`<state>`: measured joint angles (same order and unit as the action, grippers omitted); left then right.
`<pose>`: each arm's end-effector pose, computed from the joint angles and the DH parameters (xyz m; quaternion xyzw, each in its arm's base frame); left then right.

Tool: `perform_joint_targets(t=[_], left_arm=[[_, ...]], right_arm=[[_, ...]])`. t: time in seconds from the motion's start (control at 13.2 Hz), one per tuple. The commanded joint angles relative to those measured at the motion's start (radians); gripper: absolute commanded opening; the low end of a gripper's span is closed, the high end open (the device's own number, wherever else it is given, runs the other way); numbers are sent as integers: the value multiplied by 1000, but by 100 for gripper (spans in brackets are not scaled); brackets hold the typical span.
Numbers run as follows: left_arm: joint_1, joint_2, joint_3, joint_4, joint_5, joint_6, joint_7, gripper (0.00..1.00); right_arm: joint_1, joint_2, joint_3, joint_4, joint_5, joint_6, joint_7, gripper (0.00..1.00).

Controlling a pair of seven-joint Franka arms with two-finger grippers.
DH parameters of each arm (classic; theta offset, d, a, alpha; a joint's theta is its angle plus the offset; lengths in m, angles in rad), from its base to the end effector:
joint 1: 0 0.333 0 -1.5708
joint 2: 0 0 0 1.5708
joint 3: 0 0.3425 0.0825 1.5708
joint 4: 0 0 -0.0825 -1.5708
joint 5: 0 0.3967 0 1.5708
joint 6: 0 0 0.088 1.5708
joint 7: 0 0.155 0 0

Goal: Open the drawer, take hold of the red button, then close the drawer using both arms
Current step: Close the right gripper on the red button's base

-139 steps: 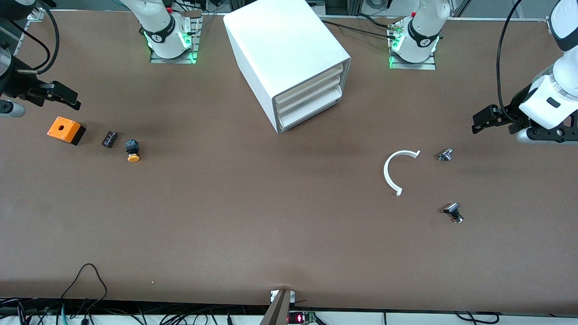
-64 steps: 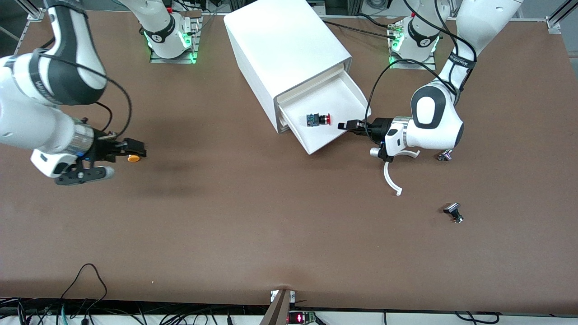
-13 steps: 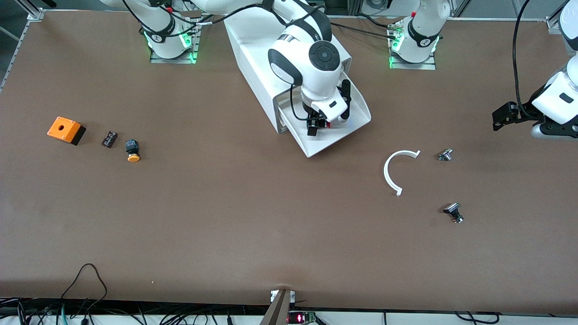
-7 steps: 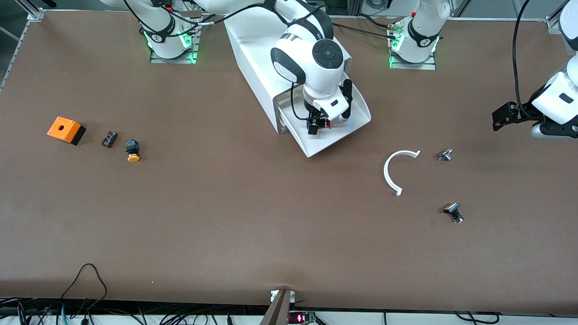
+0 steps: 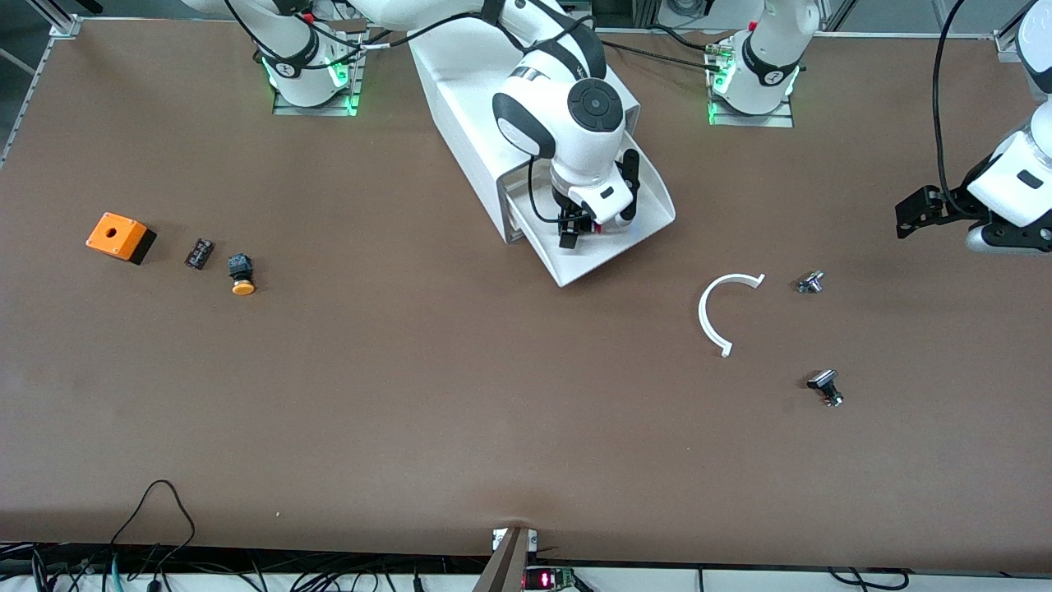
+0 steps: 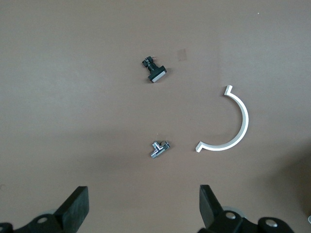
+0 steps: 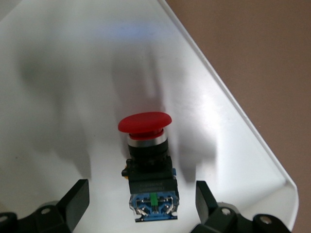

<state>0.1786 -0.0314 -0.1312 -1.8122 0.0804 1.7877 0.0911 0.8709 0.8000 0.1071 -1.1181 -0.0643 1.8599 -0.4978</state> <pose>0.5650 0.0367 0.5218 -0.9987 0.0303 -0.0004 0.0415 0.4626 0.6321 0.2971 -0.7430 -0.6687 0.0283 0.0016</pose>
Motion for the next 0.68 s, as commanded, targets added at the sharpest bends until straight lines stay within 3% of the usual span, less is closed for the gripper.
perform_joint_targets(t=[0.0,0.6], left_arm=[[-1,-4,-1,1,7,-11,-7,100],[1,-4,1,1,7,-13,-7,100]], right_arm=[[-4,8,10,14,-14,2,16,86],[-4,1,8,26,-22,-10,5,58]])
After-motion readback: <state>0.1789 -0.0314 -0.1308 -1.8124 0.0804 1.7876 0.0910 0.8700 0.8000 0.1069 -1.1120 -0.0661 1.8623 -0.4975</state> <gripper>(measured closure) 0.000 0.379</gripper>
